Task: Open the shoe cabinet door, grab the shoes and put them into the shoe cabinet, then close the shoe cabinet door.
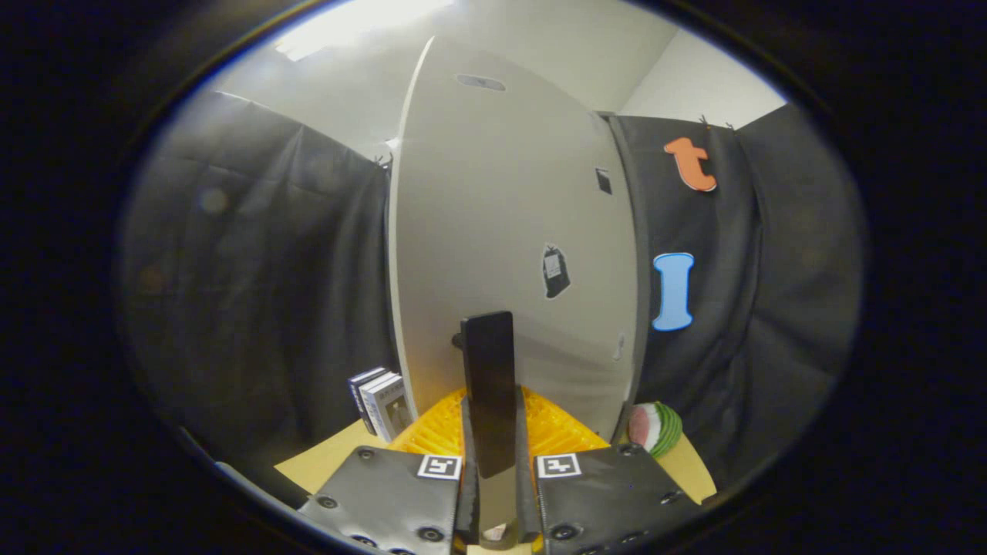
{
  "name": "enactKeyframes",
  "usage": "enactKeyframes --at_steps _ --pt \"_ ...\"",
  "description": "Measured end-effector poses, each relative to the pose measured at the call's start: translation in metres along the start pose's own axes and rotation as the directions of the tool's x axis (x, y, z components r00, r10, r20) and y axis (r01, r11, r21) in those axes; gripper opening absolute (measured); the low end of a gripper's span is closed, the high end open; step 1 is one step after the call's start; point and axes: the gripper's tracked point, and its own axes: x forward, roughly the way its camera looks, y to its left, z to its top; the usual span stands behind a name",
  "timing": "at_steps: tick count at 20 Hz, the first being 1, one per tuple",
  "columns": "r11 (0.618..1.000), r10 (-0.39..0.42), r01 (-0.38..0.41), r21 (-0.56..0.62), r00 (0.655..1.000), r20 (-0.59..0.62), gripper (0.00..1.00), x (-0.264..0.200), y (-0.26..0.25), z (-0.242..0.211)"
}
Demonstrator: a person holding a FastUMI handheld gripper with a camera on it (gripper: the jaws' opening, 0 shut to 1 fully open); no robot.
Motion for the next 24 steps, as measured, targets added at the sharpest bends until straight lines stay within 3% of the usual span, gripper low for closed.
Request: enactKeyframes --at_steps 4,7,13,18,24 --pt "0.996 -0.090 0.090 -0.009 0.996 0.011 0.20 -0.027 -0.033 0.006" --pt "0.987 -0.161 0.161 -0.006 0.987 0.021 0.11 -0.036 -0.060 0.002" --pt "0.964 -0.266 0.266 -0.030 0.964 0.018 0.08 -0.051 -0.115 0.005" --pt "0.953 -0.303 0.303 -0.021 0.953 0.016 0.06 -0.055 -0.151 0.009" --pt "0.963 -0.268 0.268 -0.019 0.963 0.009 0.02 -0.057 -0.170 0.010"
